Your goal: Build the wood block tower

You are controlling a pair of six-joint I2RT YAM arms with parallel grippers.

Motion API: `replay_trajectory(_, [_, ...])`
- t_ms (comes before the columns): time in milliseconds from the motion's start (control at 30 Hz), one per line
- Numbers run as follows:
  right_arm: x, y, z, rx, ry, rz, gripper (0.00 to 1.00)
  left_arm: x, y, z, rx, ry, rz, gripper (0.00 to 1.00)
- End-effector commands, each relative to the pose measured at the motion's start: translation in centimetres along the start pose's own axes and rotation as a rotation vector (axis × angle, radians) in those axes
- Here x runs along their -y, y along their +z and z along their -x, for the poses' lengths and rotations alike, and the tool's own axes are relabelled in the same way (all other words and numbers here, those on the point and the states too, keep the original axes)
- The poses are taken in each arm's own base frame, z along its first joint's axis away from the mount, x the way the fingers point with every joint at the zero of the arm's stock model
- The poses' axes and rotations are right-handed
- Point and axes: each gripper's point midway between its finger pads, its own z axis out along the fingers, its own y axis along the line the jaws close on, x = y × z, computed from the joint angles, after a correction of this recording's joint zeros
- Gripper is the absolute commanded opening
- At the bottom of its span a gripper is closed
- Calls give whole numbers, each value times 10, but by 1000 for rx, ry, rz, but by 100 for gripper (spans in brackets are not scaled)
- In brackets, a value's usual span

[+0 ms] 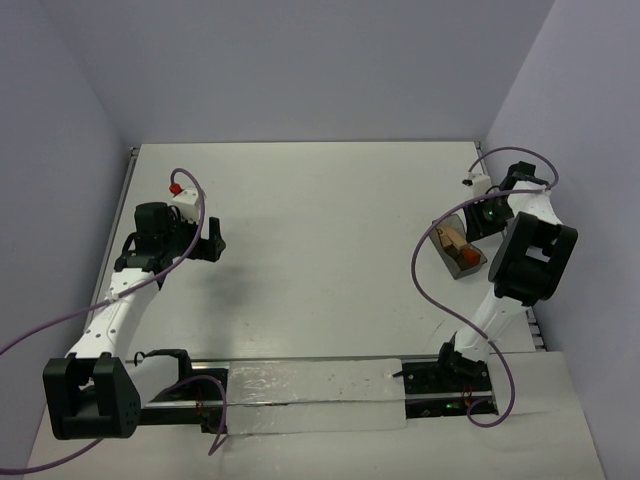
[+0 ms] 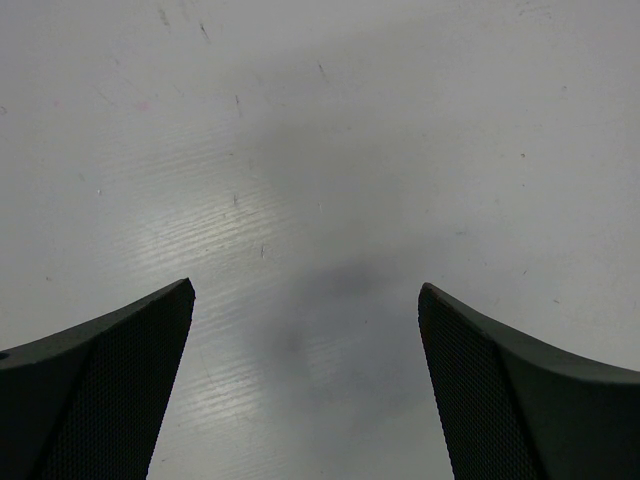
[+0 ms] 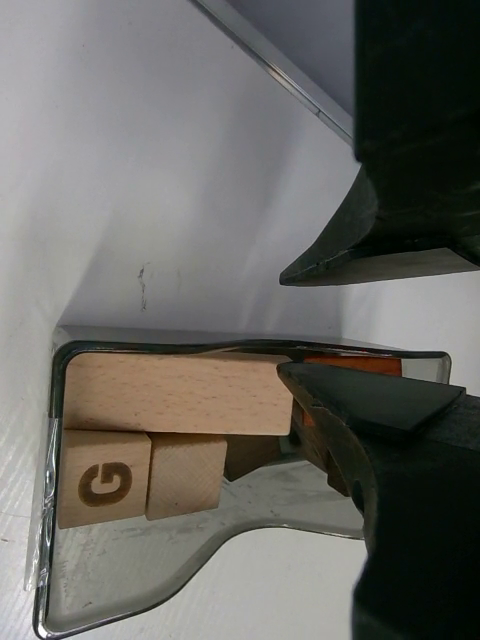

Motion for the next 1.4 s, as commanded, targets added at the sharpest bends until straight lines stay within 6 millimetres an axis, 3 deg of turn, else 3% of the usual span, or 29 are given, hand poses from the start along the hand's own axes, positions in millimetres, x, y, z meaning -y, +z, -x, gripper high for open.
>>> replay_trajectory(0, [-2, 3, -6, -22, -7, 16, 43, 2, 0, 13, 40, 25, -19, 99])
replay_trajectory(300, [8, 6, -8, -33, 1, -44, 37, 1, 0, 13, 40, 25, -17, 99])
replay_trajectory(733, [2, 10, -28, -87, -24, -40, 32, 1, 1, 12, 36, 26, -17, 99])
replay_trajectory(900, [5, 10, -24, -72, -15, -55, 23, 1, 1, 12, 33, 24, -20, 99])
replay_trajectory(1000, [6, 11, -21, -63, -7, -56, 13, 1, 1, 12, 34, 25, -17, 99])
replay_trajectory(1100, [5, 6, -14, -37, -5, -62, 0, 0, 1, 11, 33, 25, -15, 99])
replay_trajectory(1200, [0, -3, -1, 11, -6, -68, 0, 1, 2, 12, 33, 24, -18, 99])
replay_trajectory(1367, [-15, -25, 41, 135, -12, -116, 0, -1, 3, 12, 30, 17, -7, 99])
